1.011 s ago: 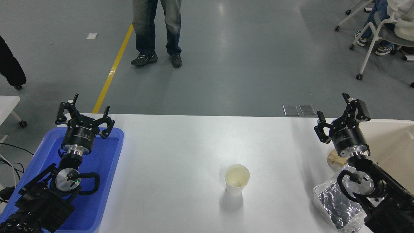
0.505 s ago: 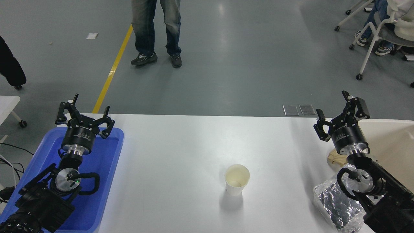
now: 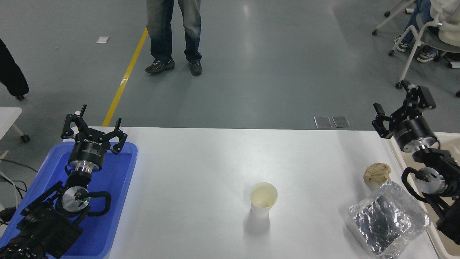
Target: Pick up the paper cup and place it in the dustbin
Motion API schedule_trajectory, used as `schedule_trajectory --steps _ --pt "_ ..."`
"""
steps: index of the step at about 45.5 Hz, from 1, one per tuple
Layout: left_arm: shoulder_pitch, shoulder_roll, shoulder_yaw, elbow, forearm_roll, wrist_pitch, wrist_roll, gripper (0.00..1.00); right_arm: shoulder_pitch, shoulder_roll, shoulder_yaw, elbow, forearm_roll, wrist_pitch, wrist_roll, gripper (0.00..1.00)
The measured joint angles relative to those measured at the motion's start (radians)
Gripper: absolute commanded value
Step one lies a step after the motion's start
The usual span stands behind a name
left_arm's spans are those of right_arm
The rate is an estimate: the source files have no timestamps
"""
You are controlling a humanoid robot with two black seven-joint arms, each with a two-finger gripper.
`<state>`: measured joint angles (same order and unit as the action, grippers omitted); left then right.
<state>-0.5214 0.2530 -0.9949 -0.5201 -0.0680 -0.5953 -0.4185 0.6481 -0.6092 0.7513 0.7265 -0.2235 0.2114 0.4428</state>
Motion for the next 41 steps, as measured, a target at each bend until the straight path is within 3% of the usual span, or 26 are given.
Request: schedule_trajectory --steps 12,21,41 --pt "0.000 0.000 0.000 0.000 0.000 0.000 0.000 1.00 0.329 -0.158 -0.610 -0.002 0.090 0.000 -0.002 1.00" --pt "0.000 0.000 0.000 0.000 0.000 0.000 0.000 1.00 0.647 -0.204 -1.116 0.054 0.106 0.017 -0.003 1.00" --pt "0.000 0.000 0.000 0.000 0.001 0.000 0.001 1.00 1.209 -0.109 -1.851 0.232 0.089 0.211 -0.004 1.00"
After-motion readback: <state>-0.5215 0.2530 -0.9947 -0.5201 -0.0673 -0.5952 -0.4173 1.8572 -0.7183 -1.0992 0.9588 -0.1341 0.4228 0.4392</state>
